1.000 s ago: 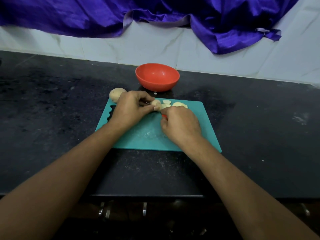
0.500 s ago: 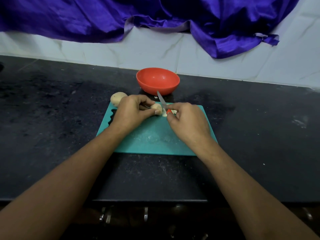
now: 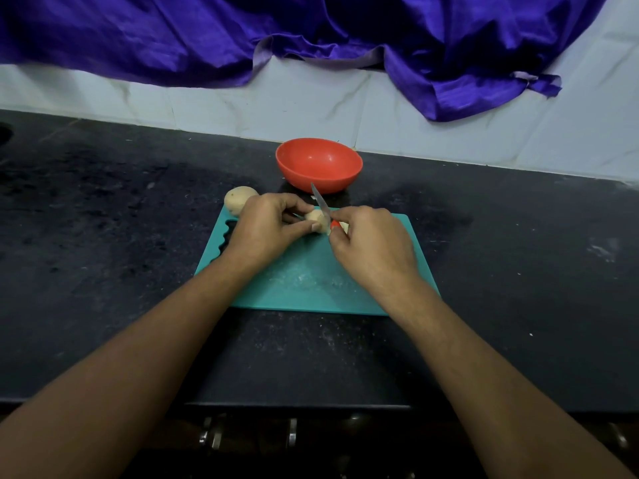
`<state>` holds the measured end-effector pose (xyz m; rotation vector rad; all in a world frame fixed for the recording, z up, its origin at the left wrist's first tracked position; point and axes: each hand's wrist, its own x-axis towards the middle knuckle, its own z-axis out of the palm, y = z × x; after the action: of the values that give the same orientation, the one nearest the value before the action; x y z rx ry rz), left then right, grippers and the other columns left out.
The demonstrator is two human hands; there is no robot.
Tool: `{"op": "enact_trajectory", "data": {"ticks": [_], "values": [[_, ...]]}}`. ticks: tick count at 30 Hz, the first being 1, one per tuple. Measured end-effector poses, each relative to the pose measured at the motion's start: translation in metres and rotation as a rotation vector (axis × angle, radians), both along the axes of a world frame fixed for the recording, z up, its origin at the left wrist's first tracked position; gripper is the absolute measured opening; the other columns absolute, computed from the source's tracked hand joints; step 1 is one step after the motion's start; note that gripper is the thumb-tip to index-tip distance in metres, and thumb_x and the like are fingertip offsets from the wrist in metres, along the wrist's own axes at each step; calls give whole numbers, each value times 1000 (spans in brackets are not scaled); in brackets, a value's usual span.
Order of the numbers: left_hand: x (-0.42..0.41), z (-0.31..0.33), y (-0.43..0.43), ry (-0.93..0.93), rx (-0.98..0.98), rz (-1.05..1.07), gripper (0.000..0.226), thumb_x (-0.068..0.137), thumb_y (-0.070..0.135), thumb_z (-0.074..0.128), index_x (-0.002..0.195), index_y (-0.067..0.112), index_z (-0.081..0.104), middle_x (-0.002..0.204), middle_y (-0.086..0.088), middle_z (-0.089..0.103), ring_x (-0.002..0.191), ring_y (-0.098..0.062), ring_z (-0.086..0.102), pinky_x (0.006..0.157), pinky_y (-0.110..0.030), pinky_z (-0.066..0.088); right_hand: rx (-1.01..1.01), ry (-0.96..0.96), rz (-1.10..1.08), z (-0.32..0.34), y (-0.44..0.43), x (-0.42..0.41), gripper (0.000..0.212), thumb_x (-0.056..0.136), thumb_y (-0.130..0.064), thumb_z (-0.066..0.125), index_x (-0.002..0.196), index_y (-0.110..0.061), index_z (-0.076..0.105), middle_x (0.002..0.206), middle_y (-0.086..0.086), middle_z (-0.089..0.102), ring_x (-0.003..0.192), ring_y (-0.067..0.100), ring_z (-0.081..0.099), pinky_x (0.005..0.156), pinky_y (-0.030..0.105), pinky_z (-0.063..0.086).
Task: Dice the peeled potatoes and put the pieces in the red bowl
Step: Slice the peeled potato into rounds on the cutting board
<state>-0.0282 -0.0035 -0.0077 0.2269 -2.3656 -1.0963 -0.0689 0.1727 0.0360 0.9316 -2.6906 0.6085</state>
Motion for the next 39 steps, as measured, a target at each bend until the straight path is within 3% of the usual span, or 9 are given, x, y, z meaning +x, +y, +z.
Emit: {"op": "enact_trajectory", "data": {"ticks": [4,8,15,24,35,39], "values": [[0,0,0,5,-28,0,25,81,29,87,103,22,79,93,14,76,83,2,70,81,-25,60,31,2,14,5,-6,-1,28,98,-32,58,123,-31,72,98,-2,74,87,23,67,68,36,53],[0,0,0,9,-38,-5,23,81,28,86,103,23,79,93,15,76,84,2,70,81,-25,60,50,2,11,3,-12,-2,27,98,-31,58,121,-28,73,98,-1,74,87,24,67,70,38,56],[0,0,2,-3,8,14,25,80,28,88,102,19,79,93,13,77,83,2,72,80,-20,59,123,57,-10,-18,-5,8,29,100,-31,50,121,-26,69,100,5,68,92,28,63,65,33,38],[1,1,2,-12,46,18,23,80,27,88,99,20,79,91,15,75,81,1,71,76,-15,57,157,39,9,-18,-3,10,31,101,-30,50,125,-26,68,98,5,69,90,27,64,66,35,43],[-2,1,1,-28,70,39,23,81,27,87,100,19,78,86,12,76,77,1,71,73,-14,56,195,-18,16,-15,-4,7,27,100,-30,51,119,-25,70,97,4,66,90,26,62,65,33,38],[-1,2,0,-38,99,40,23,81,27,87,100,19,78,87,11,76,77,2,71,71,-12,55,145,-53,-18,-17,1,5,27,100,-32,53,121,-30,71,97,2,68,89,24,62,67,34,45]]}}
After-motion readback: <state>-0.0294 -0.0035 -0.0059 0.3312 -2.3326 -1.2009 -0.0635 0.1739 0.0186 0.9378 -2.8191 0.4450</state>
